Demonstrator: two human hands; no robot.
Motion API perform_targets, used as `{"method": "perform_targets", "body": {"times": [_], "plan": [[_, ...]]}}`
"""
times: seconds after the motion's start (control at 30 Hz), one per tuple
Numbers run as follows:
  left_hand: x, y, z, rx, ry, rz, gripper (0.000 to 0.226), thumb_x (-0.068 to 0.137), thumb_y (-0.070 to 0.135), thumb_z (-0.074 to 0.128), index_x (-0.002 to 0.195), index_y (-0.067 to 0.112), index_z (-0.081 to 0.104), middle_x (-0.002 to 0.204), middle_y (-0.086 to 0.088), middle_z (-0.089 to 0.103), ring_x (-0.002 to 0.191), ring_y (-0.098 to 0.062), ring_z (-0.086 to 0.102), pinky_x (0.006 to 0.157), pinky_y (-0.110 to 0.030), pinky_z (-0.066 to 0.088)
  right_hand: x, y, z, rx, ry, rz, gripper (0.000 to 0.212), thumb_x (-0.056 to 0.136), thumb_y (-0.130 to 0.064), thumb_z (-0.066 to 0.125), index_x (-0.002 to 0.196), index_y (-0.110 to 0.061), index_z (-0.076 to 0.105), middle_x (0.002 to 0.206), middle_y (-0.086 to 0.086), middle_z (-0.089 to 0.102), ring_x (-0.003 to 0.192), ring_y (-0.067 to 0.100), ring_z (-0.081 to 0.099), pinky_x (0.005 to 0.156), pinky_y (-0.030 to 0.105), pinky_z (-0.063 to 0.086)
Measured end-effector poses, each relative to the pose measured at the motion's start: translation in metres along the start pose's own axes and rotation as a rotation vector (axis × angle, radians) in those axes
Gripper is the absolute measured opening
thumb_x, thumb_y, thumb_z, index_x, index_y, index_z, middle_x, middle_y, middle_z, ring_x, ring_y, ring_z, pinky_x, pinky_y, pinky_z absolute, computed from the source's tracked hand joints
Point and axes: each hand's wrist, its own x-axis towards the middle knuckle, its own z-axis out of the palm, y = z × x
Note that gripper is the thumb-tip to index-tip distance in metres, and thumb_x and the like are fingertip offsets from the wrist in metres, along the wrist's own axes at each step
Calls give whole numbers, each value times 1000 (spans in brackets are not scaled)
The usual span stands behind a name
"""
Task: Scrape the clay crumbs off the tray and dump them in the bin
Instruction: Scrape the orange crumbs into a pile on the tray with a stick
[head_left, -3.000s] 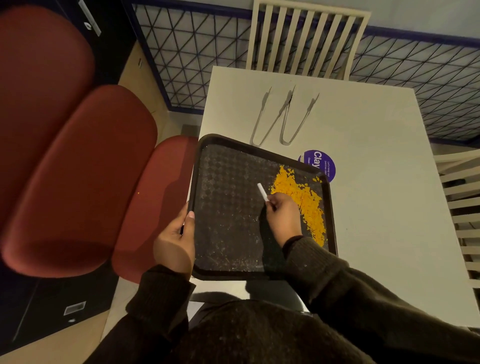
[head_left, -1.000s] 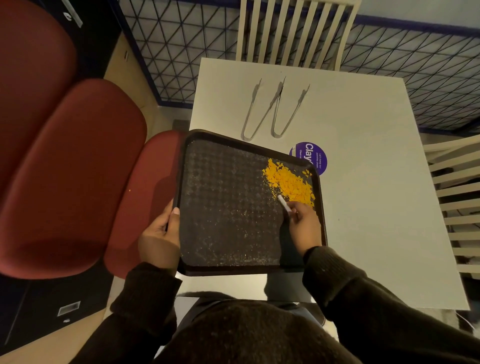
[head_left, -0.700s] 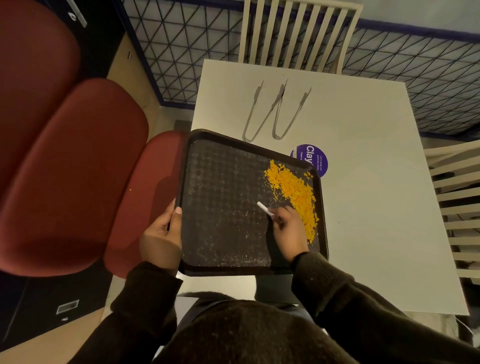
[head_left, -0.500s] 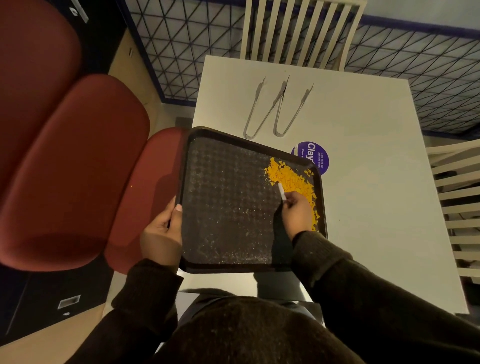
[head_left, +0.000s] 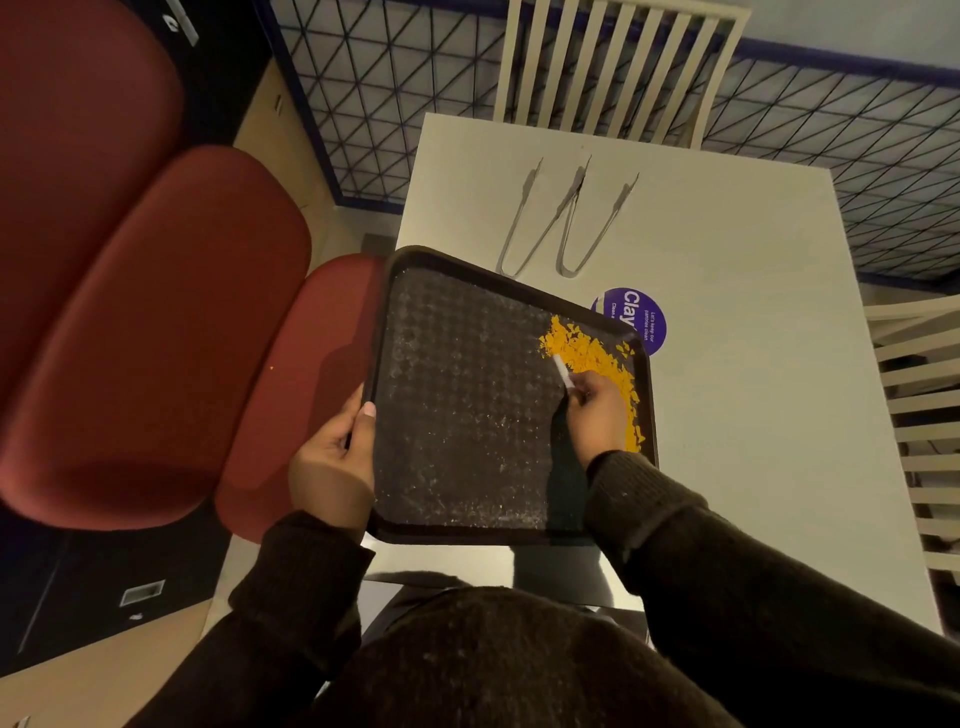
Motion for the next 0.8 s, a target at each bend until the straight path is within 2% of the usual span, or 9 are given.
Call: {"method": "perform_targets", "body": {"times": [0.1, 0.2, 0.27, 0.33, 0.53, 0.63, 0.73, 0.8], "plan": [[-1, -1, -1, 34, 11, 8, 31, 92, 26, 53, 120, 15, 62, 120, 13, 61, 108, 12, 54, 100, -19, 43, 6, -4, -3, 30, 62, 114, 10, 90, -9, 55, 96, -8, 63, 95, 9, 65, 85, 23, 59, 79, 33, 48], [0, -1, 0, 31, 14, -7, 32, 92, 27, 54, 120, 15, 62, 116, 20, 59, 104, 20, 51, 99, -14, 40, -2, -16, 4, 61, 62, 35, 4, 89, -9, 55, 89, -11, 58, 86, 4, 61, 78, 18, 57, 67, 24, 47], [1, 0, 0, 24, 11, -8, 31, 92, 27, 53, 120, 17, 62, 113, 24, 59, 104, 20, 51, 96, -9, 40, -7, -25, 12, 67, 28, -24, 6, 88, -8, 55, 90, -13, 57, 88, 1, 61, 78, 16, 57, 67, 20, 45], [0, 2, 1, 16, 2, 5, 30, 93, 26, 53, 120, 17, 62, 112, 25, 59, 106, 17, 52, 94, -6, 40, -5, -32, 19, 57, 8, -49, 7, 88, -8, 56, 91, -14, 59, 92, 1, 62, 82, 15, 57, 74, 25, 48], [-1, 2, 0, 12, -1, 14, 30, 93, 24, 53, 119, 16, 62, 115, 21, 60, 107, 15, 53, 96, -11, 41, 20, -34, 10, 58, 38, 84, 10, 90, -10, 55, 96, -10, 63, 96, 8, 64, 83, 18, 56, 77, 29, 45], [-2, 1, 0, 15, 15, -4, 30, 92, 25, 54, 120, 16, 62, 117, 16, 61, 109, 9, 55, 100, -20, 42, 26, -30, 2, 59, 68, 188, 11, 91, -12, 55, 97, -9, 63, 98, 8, 64, 86, 20, 57, 78, 29, 43], [0, 2, 0, 13, 9, -9, 30, 92, 26, 54, 120, 17, 62, 119, 13, 62, 113, 2, 56, 103, -27, 42, 21, -39, 5, 106, 82, 109, 10, 89, -11, 55, 94, -9, 65, 92, 6, 65, 83, 19, 59, 77, 30, 47], [0, 4, 1, 9, 6, -3, 29, 92, 25, 54, 119, 19, 62, 118, 14, 62, 111, 4, 56, 101, -23, 43, 18, -51, 11, 131, 49, 52, 12, 89, -10, 56, 93, -10, 67, 88, 3, 65, 80, 15, 58, 75, 27, 45]]}}
